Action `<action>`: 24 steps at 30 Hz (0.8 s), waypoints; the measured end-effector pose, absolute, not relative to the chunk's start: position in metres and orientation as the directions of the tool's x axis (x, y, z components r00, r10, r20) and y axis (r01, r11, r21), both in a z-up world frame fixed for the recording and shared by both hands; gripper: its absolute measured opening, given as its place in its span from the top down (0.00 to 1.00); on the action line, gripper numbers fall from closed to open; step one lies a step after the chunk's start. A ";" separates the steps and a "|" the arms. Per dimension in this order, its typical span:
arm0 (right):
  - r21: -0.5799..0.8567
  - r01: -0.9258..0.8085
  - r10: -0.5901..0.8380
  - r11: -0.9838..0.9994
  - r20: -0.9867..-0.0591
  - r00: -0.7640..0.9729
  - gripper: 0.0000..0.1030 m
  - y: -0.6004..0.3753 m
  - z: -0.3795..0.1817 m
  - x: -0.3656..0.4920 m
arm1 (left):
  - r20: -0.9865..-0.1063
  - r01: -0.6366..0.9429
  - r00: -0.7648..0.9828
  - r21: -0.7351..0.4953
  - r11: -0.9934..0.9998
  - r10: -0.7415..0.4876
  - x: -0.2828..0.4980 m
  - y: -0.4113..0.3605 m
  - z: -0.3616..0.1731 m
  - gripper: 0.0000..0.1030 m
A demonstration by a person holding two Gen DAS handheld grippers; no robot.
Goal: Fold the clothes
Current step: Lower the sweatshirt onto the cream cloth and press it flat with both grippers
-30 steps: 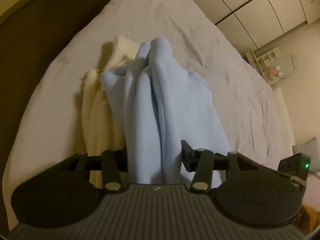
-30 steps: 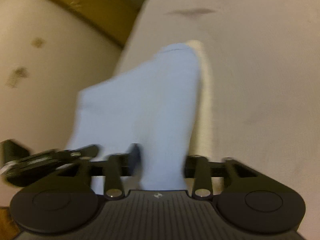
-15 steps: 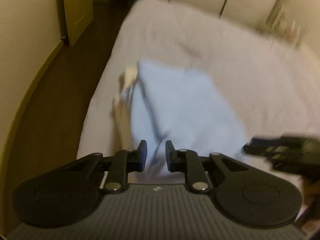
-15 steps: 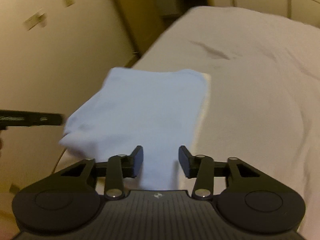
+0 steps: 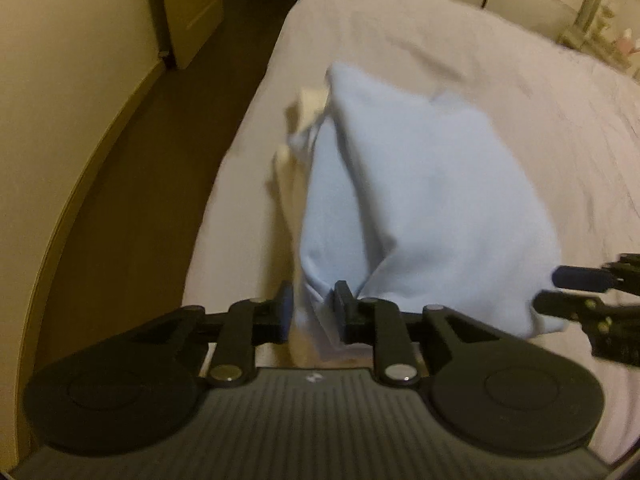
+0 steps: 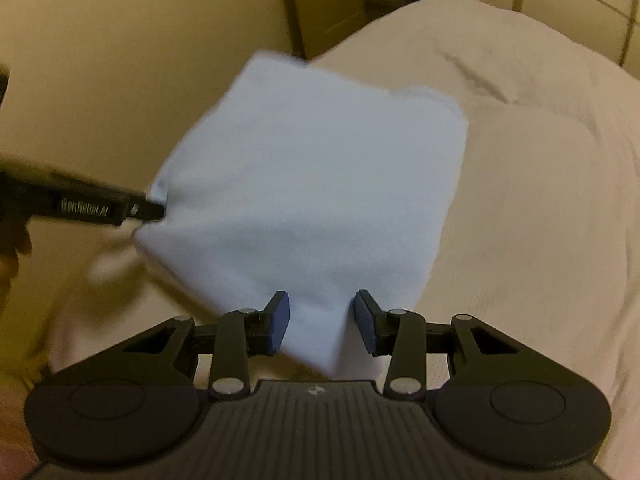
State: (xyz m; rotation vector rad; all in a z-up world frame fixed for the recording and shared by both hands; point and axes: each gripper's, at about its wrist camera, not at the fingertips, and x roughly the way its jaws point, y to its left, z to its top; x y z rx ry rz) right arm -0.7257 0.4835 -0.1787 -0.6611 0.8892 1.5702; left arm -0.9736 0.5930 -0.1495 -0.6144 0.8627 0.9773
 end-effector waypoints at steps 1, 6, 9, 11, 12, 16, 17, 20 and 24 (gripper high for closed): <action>0.216 -0.976 0.569 -0.044 -0.797 -0.202 0.60 0.483 -0.171 -0.721 | -0.834 -0.888 0.311 -0.085 0.451 0.455 -0.974 0.589 -0.138 0.86; 0.272 -0.962 0.608 0.009 -0.766 -0.211 0.61 0.485 -0.150 -0.708 | -0.788 -0.848 0.403 -0.131 0.513 0.465 -0.959 0.584 -0.103 0.86; 0.293 -0.955 0.609 0.042 -0.765 -0.208 0.61 0.504 -0.154 -0.703 | -0.803 -0.823 0.419 -0.139 0.551 0.423 -0.943 0.595 -0.116 0.86; 0.281 -0.960 0.585 0.012 -0.781 -0.221 0.61 0.509 -0.161 -0.710 | -0.836 -0.825 0.394 -0.139 0.548 0.382 -0.928 0.607 -0.140 0.86; 0.276 -0.961 0.566 -0.005 -0.792 -0.230 0.61 0.512 -0.165 -0.715 | -0.849 -0.832 0.382 -0.144 0.536 0.364 -0.930 0.610 -0.155 0.85; 0.244 -0.967 0.487 -0.070 -0.838 -0.247 0.61 0.521 -0.184 -0.729 | -0.860 -0.852 0.382 -0.187 0.488 0.338 -0.936 0.626 -0.162 0.83; 0.248 -0.966 0.493 -0.077 -0.833 -0.253 0.61 0.522 -0.181 -0.728 | -0.851 -0.847 0.388 -0.179 0.500 0.354 -0.935 0.626 -0.152 0.83; 0.282 -0.958 0.537 -0.044 -0.803 -0.260 0.61 0.533 -0.165 -0.710 | -0.821 -0.837 0.415 -0.174 0.519 0.392 -0.933 0.630 -0.126 0.86; 0.301 -0.953 0.574 0.038 -0.787 -0.226 0.61 0.561 -0.156 -0.677 | -0.808 -0.833 0.419 -0.162 0.529 0.413 -0.918 0.659 -0.119 0.87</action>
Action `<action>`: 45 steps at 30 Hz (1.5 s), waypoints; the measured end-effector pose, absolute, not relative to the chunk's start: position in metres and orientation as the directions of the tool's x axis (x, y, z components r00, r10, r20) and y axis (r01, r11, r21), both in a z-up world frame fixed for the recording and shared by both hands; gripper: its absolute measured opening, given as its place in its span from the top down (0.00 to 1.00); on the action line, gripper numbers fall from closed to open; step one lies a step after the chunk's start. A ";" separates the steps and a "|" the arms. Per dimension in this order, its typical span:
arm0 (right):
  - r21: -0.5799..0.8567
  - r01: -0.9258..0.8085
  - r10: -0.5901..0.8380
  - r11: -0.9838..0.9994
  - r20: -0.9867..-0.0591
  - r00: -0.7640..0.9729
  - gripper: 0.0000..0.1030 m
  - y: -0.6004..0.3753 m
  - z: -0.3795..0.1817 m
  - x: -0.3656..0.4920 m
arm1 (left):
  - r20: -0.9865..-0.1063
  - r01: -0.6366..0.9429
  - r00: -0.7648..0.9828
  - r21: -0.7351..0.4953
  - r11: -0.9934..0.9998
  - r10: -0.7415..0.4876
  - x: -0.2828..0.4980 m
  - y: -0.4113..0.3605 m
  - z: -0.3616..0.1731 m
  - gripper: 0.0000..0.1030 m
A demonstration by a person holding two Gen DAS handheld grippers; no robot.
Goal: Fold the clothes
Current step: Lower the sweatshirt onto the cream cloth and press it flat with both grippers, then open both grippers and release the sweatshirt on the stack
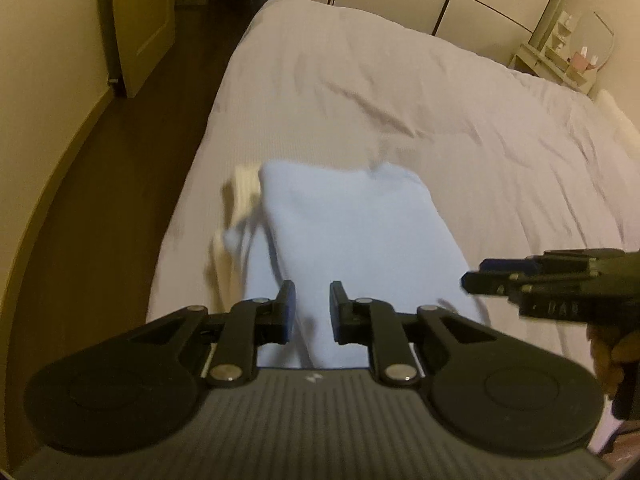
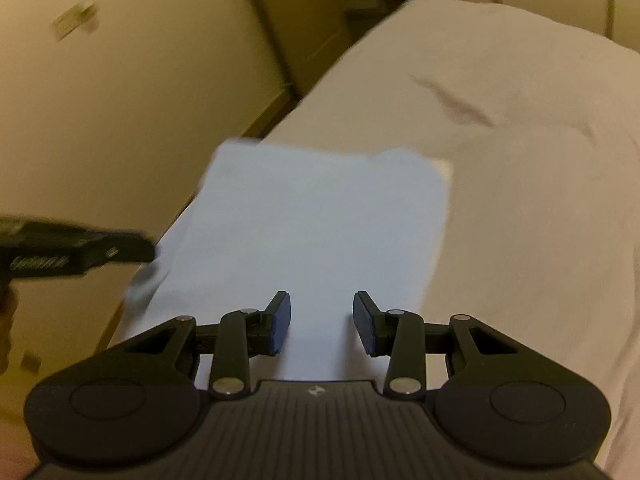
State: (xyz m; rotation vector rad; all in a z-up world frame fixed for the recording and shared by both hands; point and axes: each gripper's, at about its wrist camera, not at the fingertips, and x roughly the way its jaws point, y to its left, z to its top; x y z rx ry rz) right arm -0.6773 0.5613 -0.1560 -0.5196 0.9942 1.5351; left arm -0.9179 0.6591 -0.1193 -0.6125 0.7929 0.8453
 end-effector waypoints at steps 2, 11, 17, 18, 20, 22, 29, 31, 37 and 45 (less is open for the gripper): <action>0.310 -0.947 0.564 0.083 -0.798 -0.212 0.61 0.578 -0.163 -0.661 | -0.804 -0.825 0.422 -0.150 0.544 0.419 -0.904 0.677 -0.127 0.89; 0.360 -0.932 0.474 0.036 -0.827 -0.301 0.61 0.605 -0.196 -0.653 | -0.870 -0.853 0.333 -0.114 0.509 0.363 -0.883 0.736 -0.185 0.98; 0.361 -0.926 0.563 0.107 -0.790 -0.243 0.62 0.638 -0.184 -0.622 | -0.836 -0.860 0.402 -0.203 0.469 0.375 -0.879 0.750 -0.166 0.97; 0.356 -0.926 0.566 0.122 -0.792 -0.230 0.62 0.645 -0.188 -0.619 | -0.833 -0.861 0.404 -0.207 0.464 0.379 -0.877 0.753 -0.167 0.97; 0.357 -0.922 0.549 0.151 -0.806 -0.222 0.62 0.658 -0.200 -0.615 | -0.828 -0.867 0.408 -0.221 0.446 0.384 -0.873 0.762 -0.171 0.96; 0.361 -0.917 0.502 0.170 -0.833 -0.235 0.61 0.671 -0.220 -0.615 | -0.844 -0.879 0.393 -0.229 0.417 0.365 -0.870 0.775 -0.183 0.97; 0.370 -0.914 0.507 0.168 -0.827 -0.242 0.61 0.652 -0.209 -0.620 | -0.867 -0.901 0.387 -0.284 0.329 0.313 -0.877 0.782 -0.179 0.97; 0.380 -0.915 0.513 0.136 -0.817 -0.263 0.61 0.631 -0.196 -0.623 | -0.872 -0.901 0.381 -0.276 0.335 0.307 -0.879 0.768 -0.163 0.92; 0.373 -0.927 0.487 0.042 -0.818 -0.307 0.61 0.550 -0.166 -0.659 | -0.890 -0.883 0.351 -0.211 0.419 0.291 -0.895 0.670 -0.129 0.73; 0.263 -0.964 0.391 -0.036 -0.884 -0.256 0.58 0.535 -0.191 -0.708 | -0.917 -0.930 0.253 -0.143 0.338 0.307 -0.910 0.627 -0.163 0.62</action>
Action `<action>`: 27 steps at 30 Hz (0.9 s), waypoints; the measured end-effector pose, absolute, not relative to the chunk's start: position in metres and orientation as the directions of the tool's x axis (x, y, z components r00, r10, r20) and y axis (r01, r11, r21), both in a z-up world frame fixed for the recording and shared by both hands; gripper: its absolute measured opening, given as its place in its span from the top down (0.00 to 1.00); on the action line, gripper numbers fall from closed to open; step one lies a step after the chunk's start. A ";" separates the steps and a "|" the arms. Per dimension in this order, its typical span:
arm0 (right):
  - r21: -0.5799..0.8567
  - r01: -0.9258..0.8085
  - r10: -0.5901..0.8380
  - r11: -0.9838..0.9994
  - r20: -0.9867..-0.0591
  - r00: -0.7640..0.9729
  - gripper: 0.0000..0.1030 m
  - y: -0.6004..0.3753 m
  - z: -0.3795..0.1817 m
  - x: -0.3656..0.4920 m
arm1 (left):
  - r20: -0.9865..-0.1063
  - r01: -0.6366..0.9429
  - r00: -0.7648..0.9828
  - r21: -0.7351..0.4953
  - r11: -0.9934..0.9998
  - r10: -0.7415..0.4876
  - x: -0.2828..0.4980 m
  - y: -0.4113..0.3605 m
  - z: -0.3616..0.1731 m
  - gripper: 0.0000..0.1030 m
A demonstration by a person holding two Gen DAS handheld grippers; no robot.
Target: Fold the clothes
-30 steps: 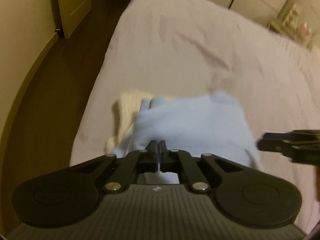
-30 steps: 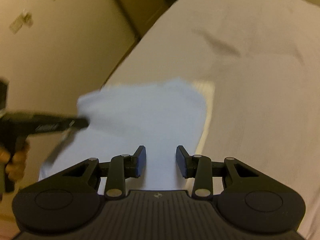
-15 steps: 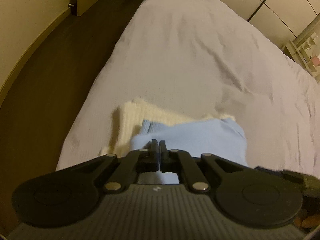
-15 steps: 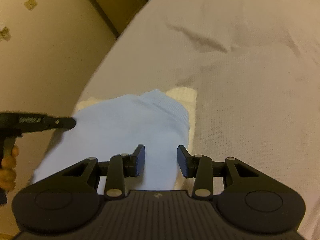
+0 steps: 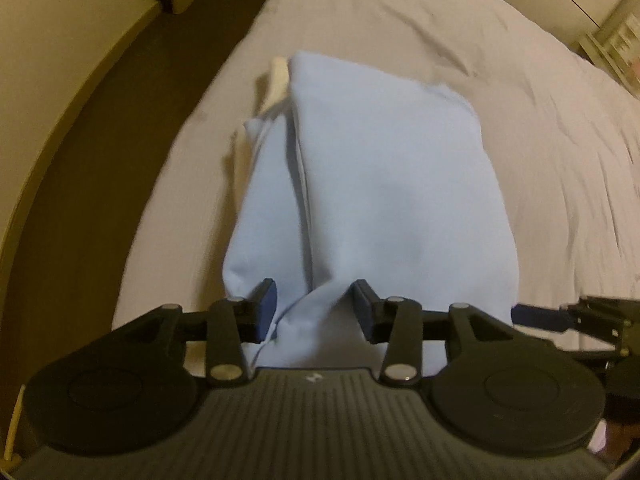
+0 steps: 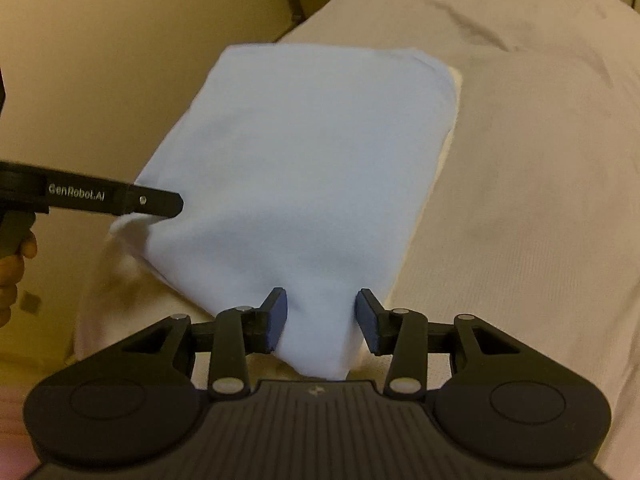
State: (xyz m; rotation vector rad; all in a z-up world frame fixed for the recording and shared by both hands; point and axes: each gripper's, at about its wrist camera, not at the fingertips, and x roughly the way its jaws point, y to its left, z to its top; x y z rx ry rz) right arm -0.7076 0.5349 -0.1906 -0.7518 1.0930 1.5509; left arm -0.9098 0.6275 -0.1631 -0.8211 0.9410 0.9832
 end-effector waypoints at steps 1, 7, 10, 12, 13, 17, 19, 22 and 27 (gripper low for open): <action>0.254 -0.967 0.396 -0.035 -0.884 -0.247 0.58 0.536 -0.185 -0.708 | -0.918 -0.934 0.232 -0.118 0.338 0.321 -0.907 0.625 -0.155 0.63; 0.262 -0.965 0.433 0.013 -0.871 -0.230 0.46 0.516 -0.136 -0.700 | -0.923 -0.958 0.130 -0.023 0.286 0.362 -0.897 0.594 -0.102 0.34; 0.278 -0.959 0.426 0.051 -0.875 -0.231 0.29 0.504 -0.123 -0.693 | -0.914 -0.964 0.105 0.003 0.265 0.392 -0.894 0.573 -0.077 0.29; 0.289 -0.955 0.429 0.065 -0.872 -0.235 0.24 0.495 -0.117 -0.689 | -0.909 -0.968 0.097 0.009 0.253 0.405 -0.891 0.560 -0.064 0.25; 0.293 -0.954 0.435 0.068 -0.869 -0.236 0.18 0.492 -0.114 -0.686 | -0.907 -0.969 0.093 0.013 0.246 0.412 -0.889 0.554 -0.058 0.21; 0.300 -0.952 0.465 0.061 -0.852 -0.239 0.13 0.473 -0.091 -0.681 | -0.881 -0.976 0.066 0.041 0.214 0.469 -0.879 0.527 -0.035 0.10; 0.296 -0.953 0.477 0.063 -0.848 -0.232 0.13 0.462 -0.081 -0.679 | -0.867 -0.979 0.055 0.050 0.197 0.495 -0.874 0.513 -0.025 0.05; 0.292 -0.955 0.485 0.047 -0.843 -0.233 0.13 0.449 -0.069 -0.671 | -0.847 -0.985 0.038 0.058 0.164 0.531 -0.866 0.491 -0.009 0.04; 0.298 -0.954 0.527 0.016 -0.814 -0.246 0.13 0.420 -0.045 -0.650 | -0.809 -0.990 -0.011 0.090 0.105 0.587 -0.849 0.443 0.019 0.01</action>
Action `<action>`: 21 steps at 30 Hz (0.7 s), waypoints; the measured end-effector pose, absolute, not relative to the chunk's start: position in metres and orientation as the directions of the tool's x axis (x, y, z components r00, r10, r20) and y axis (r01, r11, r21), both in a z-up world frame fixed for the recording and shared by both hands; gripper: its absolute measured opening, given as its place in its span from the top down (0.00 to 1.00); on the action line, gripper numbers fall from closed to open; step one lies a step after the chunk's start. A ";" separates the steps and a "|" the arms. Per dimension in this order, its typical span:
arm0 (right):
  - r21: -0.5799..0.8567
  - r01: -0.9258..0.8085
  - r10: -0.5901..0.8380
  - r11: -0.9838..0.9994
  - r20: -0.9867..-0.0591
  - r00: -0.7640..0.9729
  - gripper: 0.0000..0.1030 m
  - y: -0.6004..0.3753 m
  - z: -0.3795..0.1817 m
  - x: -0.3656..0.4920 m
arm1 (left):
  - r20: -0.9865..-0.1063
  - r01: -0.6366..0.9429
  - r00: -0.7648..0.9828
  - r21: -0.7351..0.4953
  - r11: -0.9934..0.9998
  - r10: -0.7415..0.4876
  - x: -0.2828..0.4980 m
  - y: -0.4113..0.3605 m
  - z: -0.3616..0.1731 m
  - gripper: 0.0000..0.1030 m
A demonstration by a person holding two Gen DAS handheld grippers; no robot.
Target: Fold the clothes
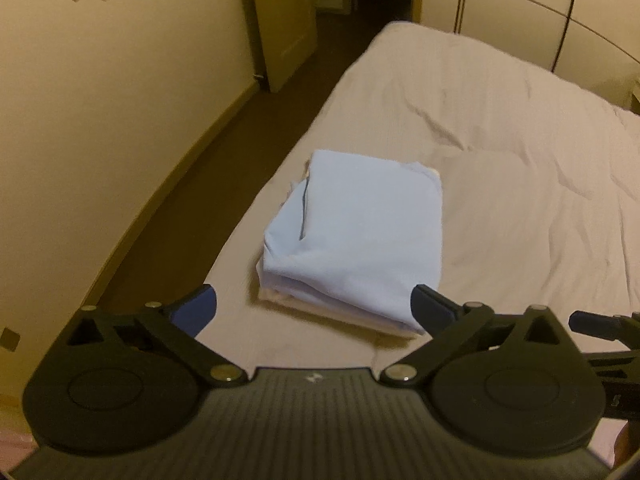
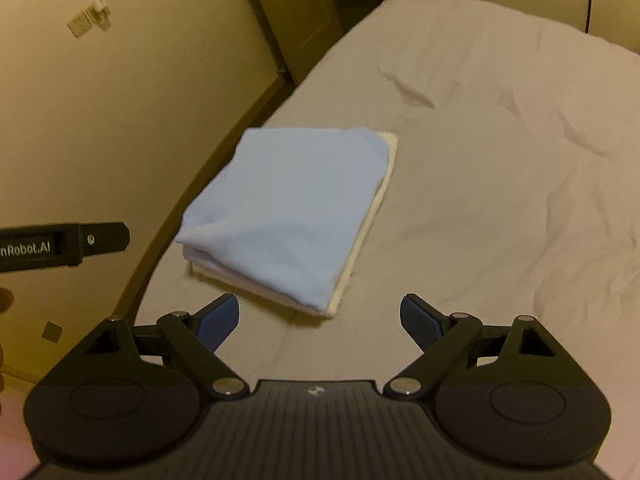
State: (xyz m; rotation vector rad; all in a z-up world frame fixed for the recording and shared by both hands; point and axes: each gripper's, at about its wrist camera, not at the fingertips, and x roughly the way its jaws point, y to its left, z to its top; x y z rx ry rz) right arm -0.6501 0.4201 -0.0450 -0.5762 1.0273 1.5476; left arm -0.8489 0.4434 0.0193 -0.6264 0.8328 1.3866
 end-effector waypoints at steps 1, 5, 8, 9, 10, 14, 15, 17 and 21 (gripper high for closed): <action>0.299 -0.954 0.536 0.010 -0.807 -0.248 0.13 0.414 -0.041 -0.646 | -0.801 -0.991 -0.030 0.104 0.089 0.597 -0.845 0.434 0.024 0.01; 0.283 -0.959 0.563 -0.019 -0.789 -0.244 0.12 0.392 -0.025 -0.628 | -0.772 -0.991 -0.091 0.135 0.022 0.629 -0.829 0.396 0.039 0.01; 0.267 -0.962 0.564 -0.049 -0.788 -0.248 0.12 0.379 -0.019 -0.617 | -0.782 -0.994 -0.094 0.107 -0.016 0.616 -0.821 0.374 0.042 0.01; 0.263 -0.963 0.562 -0.060 -0.788 -0.251 0.12 0.375 -0.017 -0.614 | -0.787 -0.994 -0.099 0.104 -0.027 0.610 -0.818 0.368 0.042 0.01; 0.259 -0.963 0.562 -0.071 -0.788 -0.253 0.12 0.370 -0.017 -0.612 | -0.791 -0.994 -0.103 0.100 -0.038 0.603 -0.815 0.361 0.041 0.01; 0.244 -0.964 0.556 -0.110 -0.789 -0.263 0.12 0.355 -0.016 -0.602 | -0.792 -0.995 -0.095 0.074 -0.060 0.603 -0.804 0.334 0.041 0.01; 0.241 -0.963 0.553 -0.118 -0.790 -0.265 0.12 0.352 -0.016 -0.600 | -0.792 -0.995 -0.100 0.075 -0.067 0.603 -0.801 0.330 0.040 0.01; 0.234 -0.963 0.547 -0.134 -0.793 -0.269 0.12 0.347 -0.017 -0.597 | -0.789 -0.993 -0.114 0.081 -0.082 0.603 -0.796 0.320 0.039 0.01; 0.225 -0.961 0.533 -0.162 -0.799 -0.277 0.12 0.341 -0.018 -0.592 | -0.790 -0.989 -0.140 0.084 -0.120 0.597 -0.787 0.306 0.036 0.01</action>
